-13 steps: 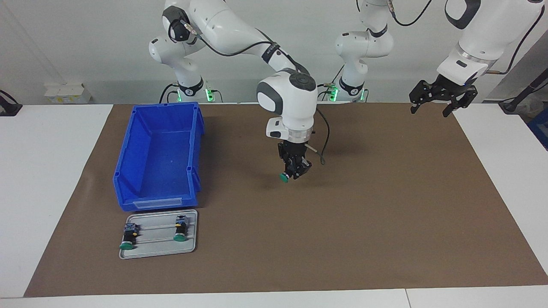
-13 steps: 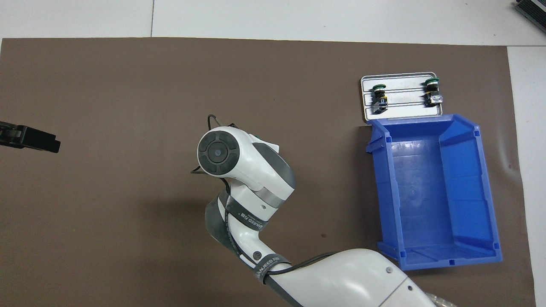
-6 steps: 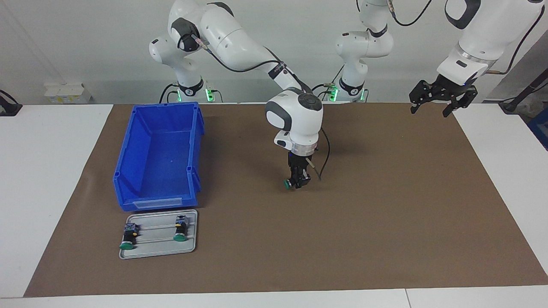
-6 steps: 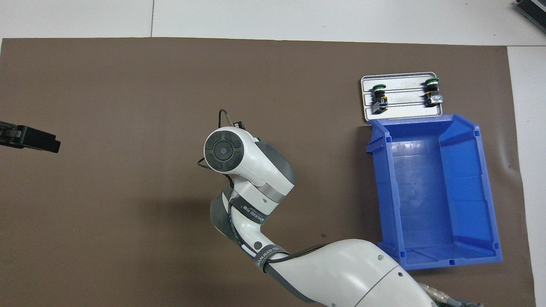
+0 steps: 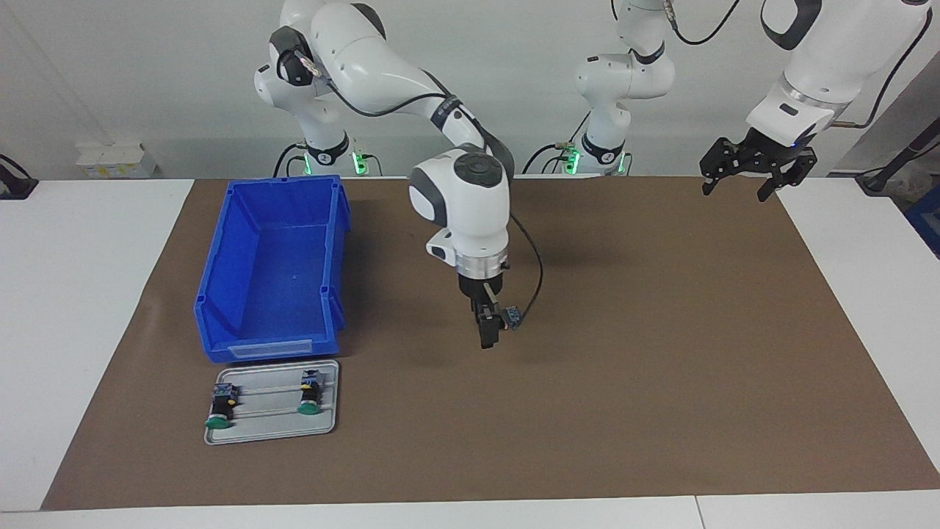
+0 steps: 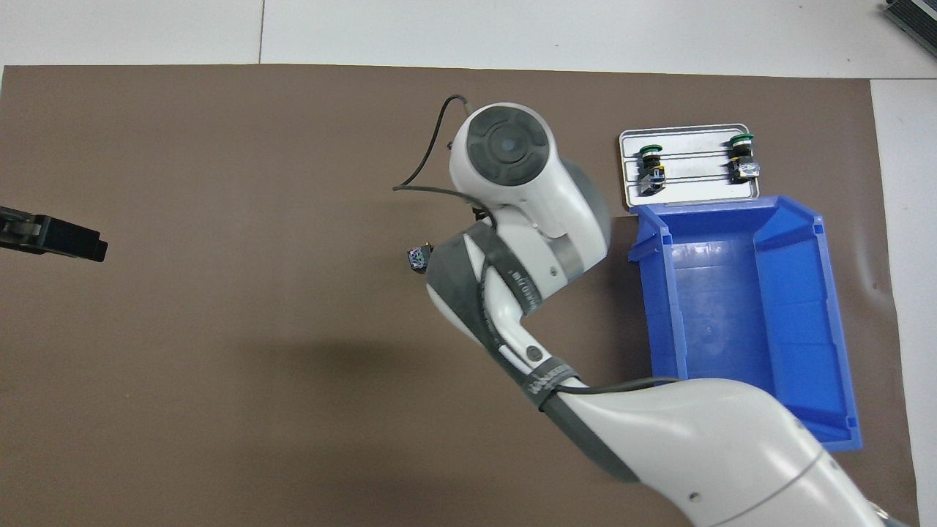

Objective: Place and press button with both arms
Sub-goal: 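Carry the button to the table center and release it with the right gripper, then retract the right gripper to the bin while the left gripper reaches the button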

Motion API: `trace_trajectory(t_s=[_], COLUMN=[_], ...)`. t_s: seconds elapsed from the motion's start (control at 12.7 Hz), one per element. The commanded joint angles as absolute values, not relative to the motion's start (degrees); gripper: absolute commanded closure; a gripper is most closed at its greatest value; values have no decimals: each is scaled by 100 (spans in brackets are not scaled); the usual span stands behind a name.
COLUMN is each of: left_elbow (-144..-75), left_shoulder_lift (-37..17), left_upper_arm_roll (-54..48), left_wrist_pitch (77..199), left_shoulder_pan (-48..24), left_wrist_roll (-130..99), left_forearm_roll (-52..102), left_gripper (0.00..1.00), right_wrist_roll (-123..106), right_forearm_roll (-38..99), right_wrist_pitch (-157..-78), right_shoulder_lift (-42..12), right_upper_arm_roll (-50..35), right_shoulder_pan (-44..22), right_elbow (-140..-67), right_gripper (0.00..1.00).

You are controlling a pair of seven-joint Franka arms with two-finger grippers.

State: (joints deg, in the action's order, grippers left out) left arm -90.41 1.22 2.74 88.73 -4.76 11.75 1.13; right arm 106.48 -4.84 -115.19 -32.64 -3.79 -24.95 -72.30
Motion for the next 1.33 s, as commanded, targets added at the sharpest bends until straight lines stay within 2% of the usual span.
trace_trajectory(t_s=[0.0,0.24,0.39,0.55,0.71,0.86,1.1,1.26], left_elbow=[-9343,-9386,-9605,-9799,-9896,-10272,-10424,-10546], left_shoulder_lift=[299,281,290,238,97,-8,-499,-711], left_upper_arm_roll=[202,193,176,176,176,176,176,176], left_wrist_pitch=[9333,9421,9675,9939,10176,10754,11538,12065], left_shoulder_pan=[-527,-816,-1027,-1256,-1502,-1765,-2161,-2337], left_wrist_roll=[2060,3422,4328,4963,5438,5633,5564,5555], left_forearm_roll=[35,70,114,430,474,519,536,632], left_gripper=[0,0,0,0,0,3,4,5], right_wrist_roll=[8578,5642,4121,3020,2236,1908,1356,925], right_forearm_roll=[-97,-70,-18,26,26,122,202,202], right_wrist_pitch=[-10524,-9626,-9457,-9448,-9466,-9518,-9755,-9992], right_shoulder_lift=[-2516,-2050,-1593,-961,-223,367,1000,1212], right_upper_arm_roll=[-607,-598,-598,-598,-589,-589,-589,-580], right_shoulder_pan=[-1655,-803,-406,-89,35,44,26,44], right_elbow=[-7356,-7461,-7759,-8390,-9242,-9920,-10738,-11029], right_gripper=[5,5,5,5,5,8,10,10])
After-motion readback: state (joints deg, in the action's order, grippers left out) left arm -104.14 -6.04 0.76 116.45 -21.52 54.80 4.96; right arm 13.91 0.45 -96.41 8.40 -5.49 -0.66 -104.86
